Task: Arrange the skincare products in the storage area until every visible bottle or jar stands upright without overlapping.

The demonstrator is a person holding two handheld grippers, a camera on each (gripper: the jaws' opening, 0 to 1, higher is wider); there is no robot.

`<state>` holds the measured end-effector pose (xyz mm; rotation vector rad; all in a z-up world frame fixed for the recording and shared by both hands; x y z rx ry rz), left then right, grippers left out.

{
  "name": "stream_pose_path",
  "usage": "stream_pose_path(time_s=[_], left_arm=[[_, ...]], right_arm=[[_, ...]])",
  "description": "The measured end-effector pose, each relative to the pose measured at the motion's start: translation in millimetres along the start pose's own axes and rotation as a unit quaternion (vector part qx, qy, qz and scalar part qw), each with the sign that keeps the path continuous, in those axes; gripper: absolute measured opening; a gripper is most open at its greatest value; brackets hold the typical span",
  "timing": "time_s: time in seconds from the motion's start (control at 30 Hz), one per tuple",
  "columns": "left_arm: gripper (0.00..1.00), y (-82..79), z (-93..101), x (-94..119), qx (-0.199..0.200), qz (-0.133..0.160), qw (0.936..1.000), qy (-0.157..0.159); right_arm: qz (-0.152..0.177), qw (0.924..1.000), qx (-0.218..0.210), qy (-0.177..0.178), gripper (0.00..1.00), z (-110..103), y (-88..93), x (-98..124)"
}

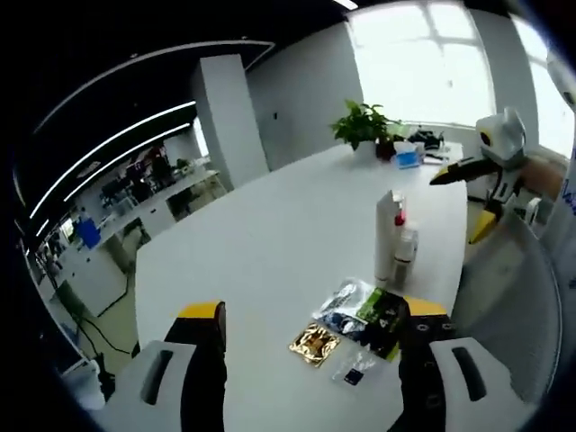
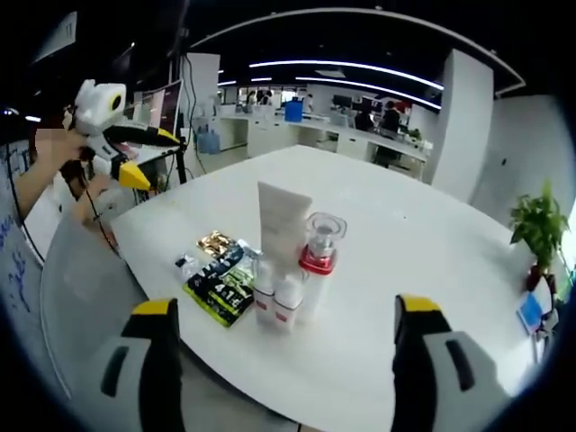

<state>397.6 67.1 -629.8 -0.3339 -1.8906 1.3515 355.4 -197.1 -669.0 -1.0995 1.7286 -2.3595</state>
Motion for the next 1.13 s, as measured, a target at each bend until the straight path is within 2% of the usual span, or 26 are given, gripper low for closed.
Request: stream_pose_path(time_s=[0.23, 0.57, 0.73, 0.93, 1.0, 1.13], left_arm=[[0.8, 14.8, 2.9, 13.5, 0.034, 0.001, 0.9992, -0.02], [0.86, 20.0, 6.6, 31.8, 0.091, 0.038, 0.9939, -0.05], [0.89, 24.4, 7.8, 38.0, 0.099, 0.036, 0.9927, -0.06], [0.93, 22.5, 4.9, 45.6, 0.109, 0.047, 0.9901, -0.076], [0.97, 23.3, 5.9, 46.3, 0.109, 0.044, 0.9902, -0.075], [0.97, 28.1, 10.1, 47.3, 0.108, 0.03, 0.9911, -0.071]], right_arm=[[0.002, 1.0, 0.002, 0.0, 1.0, -1.4, -2.2, 0.0], [0.001, 1.0, -0.003, 0.002, 1.0, -1.5, -0.8, 1.4], [-0.001, 1.0, -0.002, 0.003, 1.0, -2.1, 1.0, 2.2], [0.001, 1.0, -0.004, 0.005, 1.0, -2.0, 0.3, 3.0], [0.0, 1.0, -0.004, 0.006, 1.0, -1.8, 0.5, 3.5], [0.005, 0.9999, -0.008, 0.007, 1.0, -1.6, 0.5, 5.9]])
Point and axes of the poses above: the point that each gripper's makers call its tool centre point, and the gripper's own axes: x roughly backward along the fingers, z roughly to its right, y roughly out of its underside, the point moved 2 cm from there along x, roughly backward along the fingers, and after that the axes turned 2 degrees about y, right-handed, at the moved point
